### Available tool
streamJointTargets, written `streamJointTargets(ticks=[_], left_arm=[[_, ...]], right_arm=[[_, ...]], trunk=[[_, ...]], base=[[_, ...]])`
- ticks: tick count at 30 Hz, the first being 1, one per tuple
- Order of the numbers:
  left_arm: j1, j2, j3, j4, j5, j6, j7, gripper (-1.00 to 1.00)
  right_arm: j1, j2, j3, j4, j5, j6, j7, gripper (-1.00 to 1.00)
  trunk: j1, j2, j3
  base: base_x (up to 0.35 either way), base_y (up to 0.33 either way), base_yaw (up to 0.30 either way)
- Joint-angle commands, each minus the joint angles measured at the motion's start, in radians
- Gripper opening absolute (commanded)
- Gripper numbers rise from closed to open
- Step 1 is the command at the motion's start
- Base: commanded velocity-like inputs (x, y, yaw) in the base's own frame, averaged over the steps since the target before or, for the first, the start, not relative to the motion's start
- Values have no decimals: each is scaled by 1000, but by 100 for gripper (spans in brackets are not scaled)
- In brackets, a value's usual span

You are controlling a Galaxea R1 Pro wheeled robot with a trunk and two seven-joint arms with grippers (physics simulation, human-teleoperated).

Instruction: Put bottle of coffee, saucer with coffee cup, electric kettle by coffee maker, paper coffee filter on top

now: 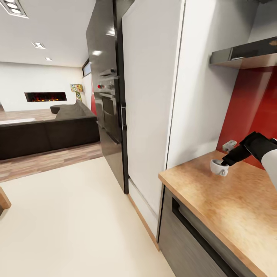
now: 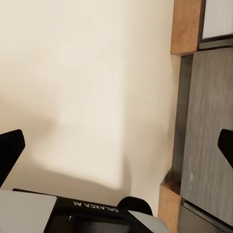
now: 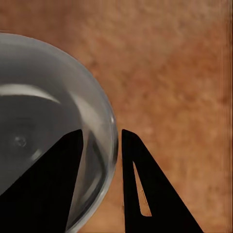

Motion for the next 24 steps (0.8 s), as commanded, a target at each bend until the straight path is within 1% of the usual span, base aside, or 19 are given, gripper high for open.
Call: streamJointTargets(ticks=[1,3,5,6,8,10,11,13,16,17,21,24], left_arm=[[0,0,2,0,7,10,-3,100],[0,0,1,-1,7,10,-3,100],[0,0,1,-1,7,10,-3,100],[0,0,1,-1,7,10,-3,100],[0,0,1,-1,7,10,-3,100],[0,0,1,-1,7,10,-3,100],[0,0,1,-1,7,10,-3,100],[0,0,1,-1,7,10,-3,100],[0,0,1,-1,7,10,-3,100],[0,0,1,-1,7,10,-3,100],[0,0,1,-1,7,9,-3,100],[0,0,1,-1,7,9,-3,100]], right_arm=[[0,0,5,-7,-5,10,6,-100],[0,3,6,-73,-4,53,4,-100],[0,5,6,-108,-4,92,4,-100],[0,6,7,-143,-4,143,3,-100],[0,11,8,-185,-3,206,2,-100],[0,17,11,-208,-3,231,2,-100],[0,22,19,-226,-3,248,3,-100],[0,25,31,-241,-2,260,4,-100],[0,33,65,-259,-2,296,5,-100],[0,35,74,-262,-2,310,5,-100],[0,37,91,-266,-3,330,6,-100],[0,37,95,-267,-4,334,9,-100]], trunk=[[-4,7,2],[-12,21,8],[-19,35,15],[-23,42,18],[-31,56,24],[-39,70,30],[-42,77,33],[-50,91,40],[-62,112,49],[-62,112,49],[-62,112,49],[-62,112,49]], base=[[0,0,0],[0,0,0],[0,0,0],[0,0,0],[0,0,0],[0,0,0],[0,0,0],[0,0,0],[0,0,0],[0,0,0],[0,0,0],[0,0,0]])
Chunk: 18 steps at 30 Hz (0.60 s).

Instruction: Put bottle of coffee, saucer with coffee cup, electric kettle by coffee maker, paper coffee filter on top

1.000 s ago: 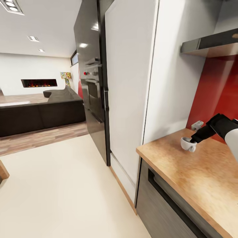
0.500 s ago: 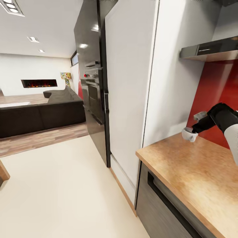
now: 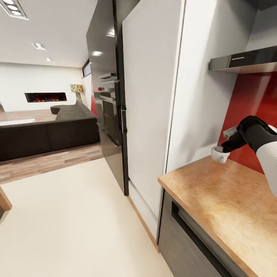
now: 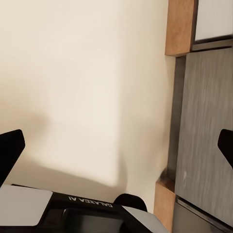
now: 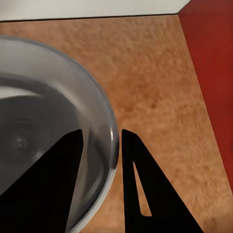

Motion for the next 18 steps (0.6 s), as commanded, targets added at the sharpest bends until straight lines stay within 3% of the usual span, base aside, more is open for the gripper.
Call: streamJointTargets(ticks=[1,5,9,15,18], left_arm=[[0,0,2,0,7,10,-3,100],[0,0,2,0,7,10,-3,100],[0,0,2,0,7,10,-4,100],[0,0,2,0,7,10,-4,100],[0,0,2,-1,7,10,-4,100]], right_arm=[[-1,-1,4,-2,8,2,12,-100],[-1,-2,4,-2,7,3,12,-100],[-1,-3,4,-2,7,2,14,-100],[-1,-5,2,-4,6,-2,28,-100],[-1,-8,1,-15,7,-24,77,-100]], trunk=[[0,-1,-1],[0,-1,-1],[0,-1,-1],[0,-1,2],[0,-1,3]], base=[[0,0,0],[-2,0,0],[-215,59,-58],[-81,23,-229],[-23,7,-258]])
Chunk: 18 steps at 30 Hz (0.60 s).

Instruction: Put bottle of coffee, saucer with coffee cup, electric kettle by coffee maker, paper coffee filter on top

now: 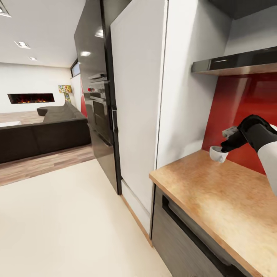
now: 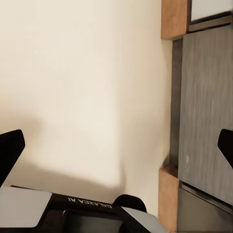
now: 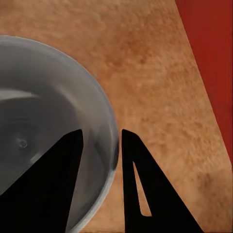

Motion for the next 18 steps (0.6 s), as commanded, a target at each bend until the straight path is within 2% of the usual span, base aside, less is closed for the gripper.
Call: streamJointTargets(ticks=[1,4,5,7,9,10,12,15,18], left_arm=[[0,0,2,-1,6,11,-3,100],[0,0,2,0,6,11,-4,100],[0,0,2,-1,6,11,-3,100],[0,0,2,0,6,10,-3,100],[0,0,2,0,6,10,-3,100],[0,0,2,-1,6,11,-3,100],[0,0,2,0,6,11,-3,100],[0,0,2,0,6,11,-3,100],[0,0,2,0,6,10,-3,100]], right_arm=[[-1,-1,3,-7,11,-9,27,-100],[-1,-18,2,-53,12,-43,108,-100],[6,-34,2,-100,12,-49,164,-100],[39,-53,1,-169,12,-51,212,-100],[127,-78,-1,-340,14,-45,265,-100],[199,-89,-5,-470,15,-24,293,-100],[263,-107,-8,-591,14,26,334,-100],[299,-129,-9,-678,14,57,408,-100],[310,-137,-9,-706,15,66,438,-100]], trunk=[[0,-1,-1],[0,-1,2],[0,-1,2],[0,-1,4],[0,-1,6],[0,-1,6],[0,-1,7],[0,-1,7],[0,-1,8]], base=[[-12,3,-263],[-4,1,-261],[-1,0,-251],[-1,0,-248],[0,0,-245],[0,0,-154],[0,0,-81],[0,0,-55],[0,0,-141]])
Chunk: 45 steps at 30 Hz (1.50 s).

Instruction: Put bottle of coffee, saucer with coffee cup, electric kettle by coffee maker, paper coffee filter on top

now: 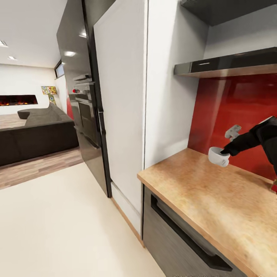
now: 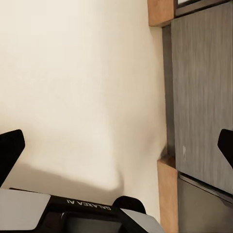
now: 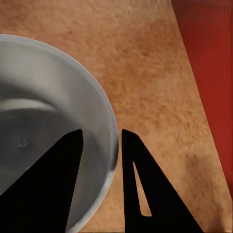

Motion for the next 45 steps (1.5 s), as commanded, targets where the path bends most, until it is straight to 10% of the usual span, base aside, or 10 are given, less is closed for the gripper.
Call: streamJointTargets(ticks=[1,45], left_arm=[[0,0,2,0,7,10,-4,100],[0,0,0,0,7,10,-2,100]], right_arm=[[1,-3,2,-8,8,12,18,-100],[15,-19,2,-18,9,17,33,-100]], trunk=[[0,-1,-1],[0,-1,11]], base=[[0,0,-193],[-130,-6,-167]])
